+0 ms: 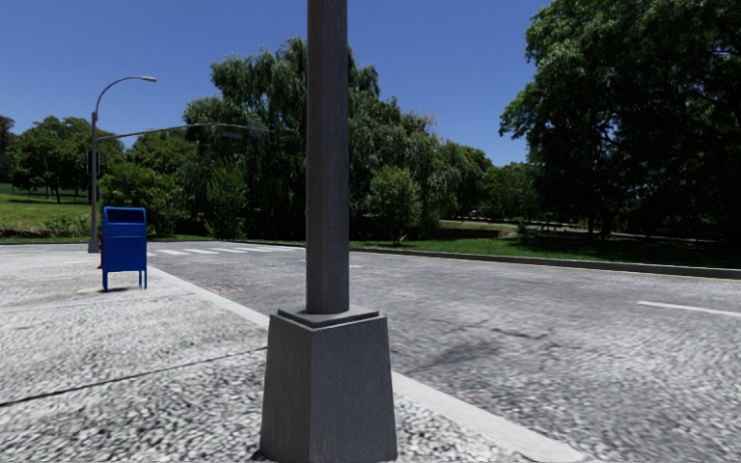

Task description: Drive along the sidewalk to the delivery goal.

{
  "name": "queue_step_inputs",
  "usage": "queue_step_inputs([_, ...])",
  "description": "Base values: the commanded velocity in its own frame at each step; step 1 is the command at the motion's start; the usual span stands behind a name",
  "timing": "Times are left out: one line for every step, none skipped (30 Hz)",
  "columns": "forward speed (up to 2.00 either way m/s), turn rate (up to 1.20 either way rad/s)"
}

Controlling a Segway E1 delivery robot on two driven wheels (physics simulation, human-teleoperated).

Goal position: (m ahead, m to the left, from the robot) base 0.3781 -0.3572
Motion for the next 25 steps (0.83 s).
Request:
queue_step_inputs([0.00, 0.00])
queue_step_inputs([0.00, 0.00])
queue_step_inputs([0.00, 0.00])
queue_step_inputs([0.00, 0.00])
queue_step_inputs([0.00, 0.00])
queue_step_inputs([0.00, 0.00])
queue_step_inputs([0.00, 0.00])
queue_step_inputs([0.00, 0.00])
queue_step_inputs([0.00, 0.00])
queue_step_inputs([0.00, 0.00])
queue_step_inputs([0.00, 0.00])
queue_step_inputs([0.00, 0.00])
queue_step_inputs([0.00, 0.00])
queue_step_inputs([0.00, 0.00])
queue_step_inputs([0.00, 0.00])
queue_step_inputs([0.00, 0.00])
queue_step_inputs([0.00, 0.00])
queue_step_inputs([0.00, 0.00])
queue_step_inputs([0.00, 0.00])
queue_step_inputs([0.00, 0.00])
queue_step_inputs([0.00, 0.00])
queue_step_inputs([0.00, 0.00])
queue_step_inputs([0.00, 0.00])
queue_step_inputs([0.00, 0.00])
queue_step_inputs([0.00, 0.00])
